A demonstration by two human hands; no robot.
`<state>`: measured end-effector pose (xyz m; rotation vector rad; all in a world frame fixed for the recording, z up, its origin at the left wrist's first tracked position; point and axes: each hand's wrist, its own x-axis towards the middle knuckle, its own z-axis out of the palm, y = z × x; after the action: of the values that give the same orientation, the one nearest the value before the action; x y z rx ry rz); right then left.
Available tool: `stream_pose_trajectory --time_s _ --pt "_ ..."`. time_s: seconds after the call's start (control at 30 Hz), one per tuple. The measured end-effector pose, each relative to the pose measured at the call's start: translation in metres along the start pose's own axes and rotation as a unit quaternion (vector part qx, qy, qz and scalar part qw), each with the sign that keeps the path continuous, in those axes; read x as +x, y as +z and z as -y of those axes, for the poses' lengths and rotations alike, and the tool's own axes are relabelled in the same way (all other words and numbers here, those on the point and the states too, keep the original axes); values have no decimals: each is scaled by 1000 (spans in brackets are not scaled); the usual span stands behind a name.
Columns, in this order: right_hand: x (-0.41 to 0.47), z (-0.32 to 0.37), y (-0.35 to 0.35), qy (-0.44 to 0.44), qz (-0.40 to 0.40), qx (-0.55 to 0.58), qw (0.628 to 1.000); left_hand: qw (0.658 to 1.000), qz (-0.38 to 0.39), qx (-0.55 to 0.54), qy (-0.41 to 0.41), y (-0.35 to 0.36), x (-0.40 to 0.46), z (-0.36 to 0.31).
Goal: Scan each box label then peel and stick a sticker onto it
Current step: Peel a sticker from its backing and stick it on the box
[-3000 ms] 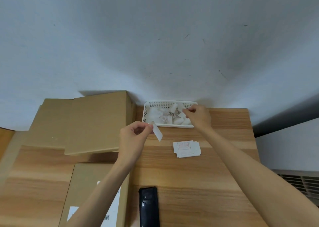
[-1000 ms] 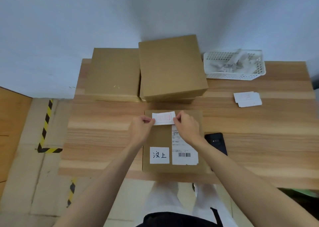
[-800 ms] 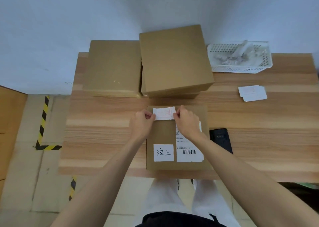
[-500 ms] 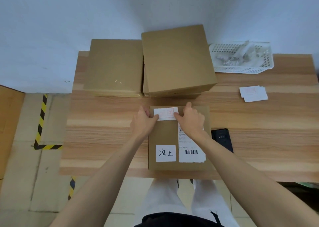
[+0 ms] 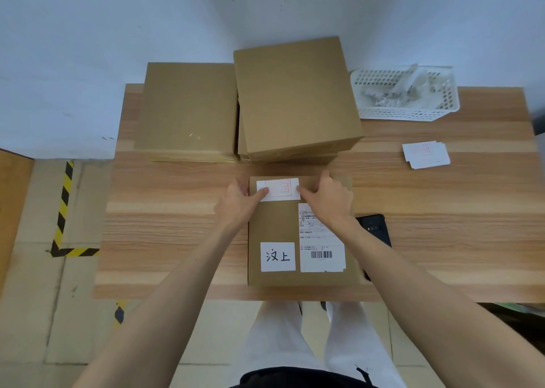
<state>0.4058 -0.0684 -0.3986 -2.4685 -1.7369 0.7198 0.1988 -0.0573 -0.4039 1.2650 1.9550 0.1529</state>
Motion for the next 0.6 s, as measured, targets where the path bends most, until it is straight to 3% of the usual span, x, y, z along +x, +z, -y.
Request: stream_pose_trajectory --time_s 0.37,0.5,0.6 --pt "-17 -19 -5 -65 22 20 997 999 12 -27 42 -1 -9 15" --pt "-33 -43 -16 -26 -21 134 990 994 48 -93 36 0 -26 26" --pt "-54 -66 -20 43 -26 146 988 984 103 -148 15 7 -44 43"
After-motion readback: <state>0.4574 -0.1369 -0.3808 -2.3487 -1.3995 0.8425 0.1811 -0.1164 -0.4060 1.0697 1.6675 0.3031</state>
